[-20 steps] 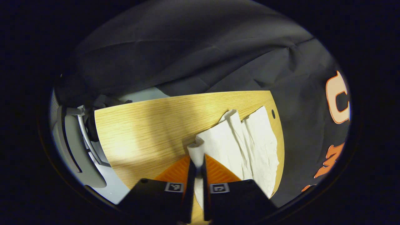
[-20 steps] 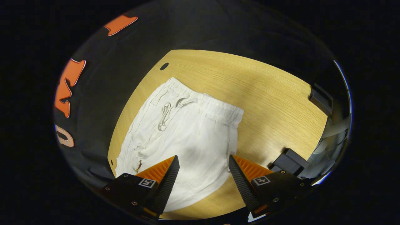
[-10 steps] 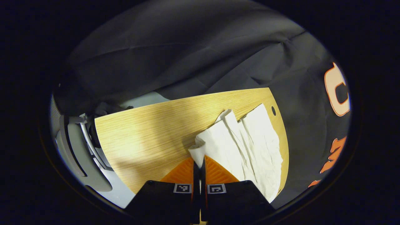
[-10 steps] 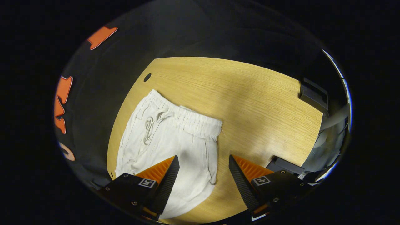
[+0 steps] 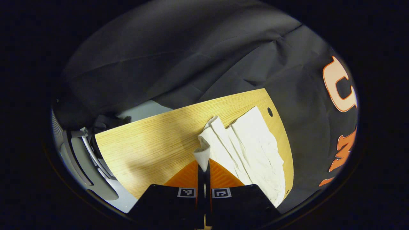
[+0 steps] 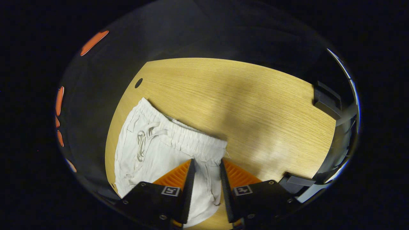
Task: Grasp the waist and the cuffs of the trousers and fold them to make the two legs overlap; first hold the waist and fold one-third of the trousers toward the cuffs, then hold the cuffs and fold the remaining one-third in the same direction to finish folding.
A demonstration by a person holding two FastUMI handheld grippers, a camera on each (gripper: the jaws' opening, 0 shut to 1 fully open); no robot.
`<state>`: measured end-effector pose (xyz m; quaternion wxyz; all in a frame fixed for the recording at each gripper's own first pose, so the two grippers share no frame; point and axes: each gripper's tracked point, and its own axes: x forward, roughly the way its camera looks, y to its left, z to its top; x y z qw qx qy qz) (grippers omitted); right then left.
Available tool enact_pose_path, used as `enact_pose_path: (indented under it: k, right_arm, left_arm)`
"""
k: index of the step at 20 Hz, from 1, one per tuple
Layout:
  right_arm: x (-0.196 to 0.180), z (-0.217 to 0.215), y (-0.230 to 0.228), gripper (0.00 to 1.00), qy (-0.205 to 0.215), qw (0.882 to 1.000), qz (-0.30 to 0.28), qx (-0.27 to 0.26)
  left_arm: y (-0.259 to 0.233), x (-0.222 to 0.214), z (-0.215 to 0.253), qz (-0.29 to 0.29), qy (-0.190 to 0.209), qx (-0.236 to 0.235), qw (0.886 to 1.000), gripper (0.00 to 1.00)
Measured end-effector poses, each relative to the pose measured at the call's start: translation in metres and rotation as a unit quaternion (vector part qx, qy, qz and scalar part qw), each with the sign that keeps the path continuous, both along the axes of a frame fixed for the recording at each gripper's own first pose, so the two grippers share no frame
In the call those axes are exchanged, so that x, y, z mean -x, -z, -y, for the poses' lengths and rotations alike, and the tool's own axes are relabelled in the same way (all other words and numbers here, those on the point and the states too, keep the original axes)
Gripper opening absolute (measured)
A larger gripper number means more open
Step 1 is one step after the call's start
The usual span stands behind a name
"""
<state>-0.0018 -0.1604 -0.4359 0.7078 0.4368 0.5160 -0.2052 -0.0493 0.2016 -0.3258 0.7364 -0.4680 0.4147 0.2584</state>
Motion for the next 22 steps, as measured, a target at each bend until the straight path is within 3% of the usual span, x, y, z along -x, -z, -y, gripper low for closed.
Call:
enact_pose_path:
  k: [1, 2, 6, 10, 17, 22]
  right_arm:
    - [0.002, 0.002, 0.001, 0.37, 0.01, 1.0, -0.004, -0.001]
    - [0.0, 0.003, 0.001, 0.17, 0.024, 1.0, -0.002, -0.006]
    - [-0.006, 0.008, -0.009, 0.04, 0.054, 0.998, 0.02, -0.039]
    - [-0.015, 0.01, -0.028, 0.04, 0.052, 0.997, 0.034, -0.053]
    - [-0.025, 0.005, -0.051, 0.04, 0.02, 0.996, 0.048, -0.071]
    - [-0.034, 0.002, -0.062, 0.04, -0.012, 0.996, 0.043, -0.072]
  left_arm:
    - [-0.002, 0.0, -0.001, 0.0, 0.0, -0.001, 1.0, 0.05]
    - [-0.005, -0.002, -0.001, 0.003, -0.001, -0.002, 1.0, 0.04]
    - [-0.02, -0.006, -0.007, 0.013, -0.013, 0.0, 1.0, 0.04]
    - [-0.039, -0.013, -0.013, 0.03, -0.02, 0.003, 0.999, 0.05]
    - [-0.078, -0.034, 0.004, 0.06, 0.036, -0.025, 0.997, 0.05]
    - [-0.086, -0.053, 0.013, 0.045, 0.06, -0.032, 0.997, 0.05]
